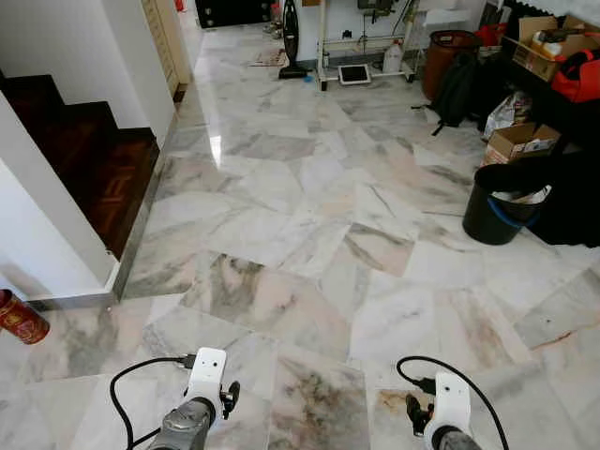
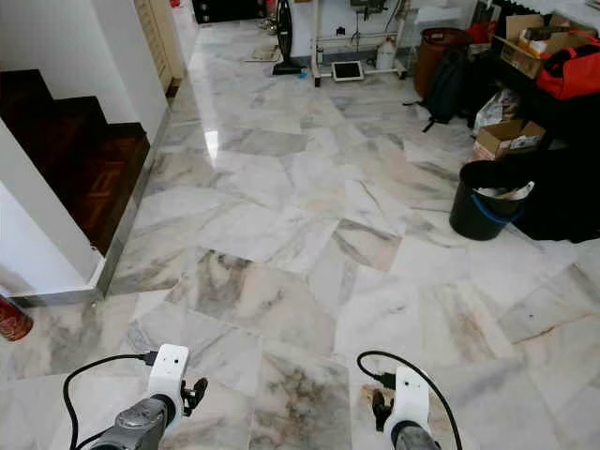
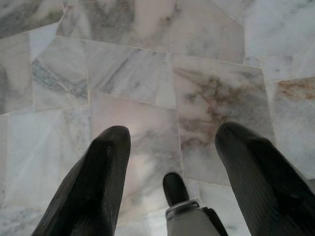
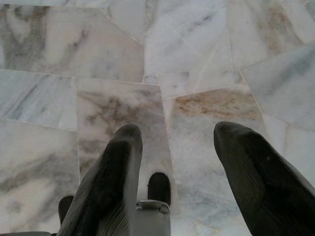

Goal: Setting the table

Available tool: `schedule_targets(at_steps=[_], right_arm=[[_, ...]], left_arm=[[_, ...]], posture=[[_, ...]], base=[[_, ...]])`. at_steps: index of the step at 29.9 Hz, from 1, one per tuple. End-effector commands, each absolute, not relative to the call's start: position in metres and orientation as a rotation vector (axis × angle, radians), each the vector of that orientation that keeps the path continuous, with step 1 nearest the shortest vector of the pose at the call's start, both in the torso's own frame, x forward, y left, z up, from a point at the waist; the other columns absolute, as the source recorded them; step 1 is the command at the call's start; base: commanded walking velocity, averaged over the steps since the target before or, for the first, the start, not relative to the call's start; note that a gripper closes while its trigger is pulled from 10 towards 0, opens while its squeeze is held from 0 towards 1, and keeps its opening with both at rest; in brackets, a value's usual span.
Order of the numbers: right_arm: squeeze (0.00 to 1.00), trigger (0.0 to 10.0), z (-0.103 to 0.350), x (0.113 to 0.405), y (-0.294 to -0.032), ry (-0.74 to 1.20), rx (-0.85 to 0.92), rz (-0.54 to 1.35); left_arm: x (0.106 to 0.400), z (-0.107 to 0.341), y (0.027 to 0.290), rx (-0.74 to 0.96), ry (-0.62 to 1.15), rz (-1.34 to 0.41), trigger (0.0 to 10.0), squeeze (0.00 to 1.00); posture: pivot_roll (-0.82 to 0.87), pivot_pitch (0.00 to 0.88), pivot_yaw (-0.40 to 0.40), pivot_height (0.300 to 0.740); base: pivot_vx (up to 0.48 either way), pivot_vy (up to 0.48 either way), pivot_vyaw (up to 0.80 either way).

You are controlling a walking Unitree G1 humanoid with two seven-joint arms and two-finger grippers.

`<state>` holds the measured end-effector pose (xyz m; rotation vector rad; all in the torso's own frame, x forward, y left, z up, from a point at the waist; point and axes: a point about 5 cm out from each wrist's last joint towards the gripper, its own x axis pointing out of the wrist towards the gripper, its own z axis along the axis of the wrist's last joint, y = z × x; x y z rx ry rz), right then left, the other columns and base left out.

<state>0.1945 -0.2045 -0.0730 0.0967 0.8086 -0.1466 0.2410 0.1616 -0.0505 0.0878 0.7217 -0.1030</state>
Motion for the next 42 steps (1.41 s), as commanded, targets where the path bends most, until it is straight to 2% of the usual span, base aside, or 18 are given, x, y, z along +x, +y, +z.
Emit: schedule_targets(at_steps=[1,6,14,35,42], right_arm=[[0.00,10.0,-0.073,0.196,-0.203,0.808,0.098,-0.143],[0.00,10.0,-0.073,0.197,-0.198,0.834,0.058,-0.085],[0.00,10.0,-0.067,0.211,-0.190,0.817,0.030,-0.026],[0.00,10.0,-0.068,0.210,-0.188,0.836,0.010,0.006],[0.00,10.0,-0.067,0.213,-0.185,0.838,-0.001,0.019]], left_arm=[[0.239,-0.052,0.163,0.083,0.732,-0.088,10.0,0.00],[0.228,-0.059,0.168,0.030,0.751,-0.005,10.0,0.00],[0.219,-0.063,0.171,-0.002,0.758,0.044,10.0,0.00],[0.216,-0.065,0.175,-0.016,0.760,0.064,10.0,0.00],[0.210,-0.068,0.178,-0.018,0.775,0.072,10.0,0.00]], posture=[[-0.05,0.055,0.041,0.715],[0.02,0.046,-0.004,0.715],[0.06,0.031,-0.032,0.715],[0.08,0.000,-0.050,0.715],[0.09,0.000,-0.055,0.715]], base=[[0.000,0.000,0.00],[0.000,0.000,0.00],[0.000,0.000,0.00],[0.000,0.000,0.00],[0.000,0.000,-0.72]])
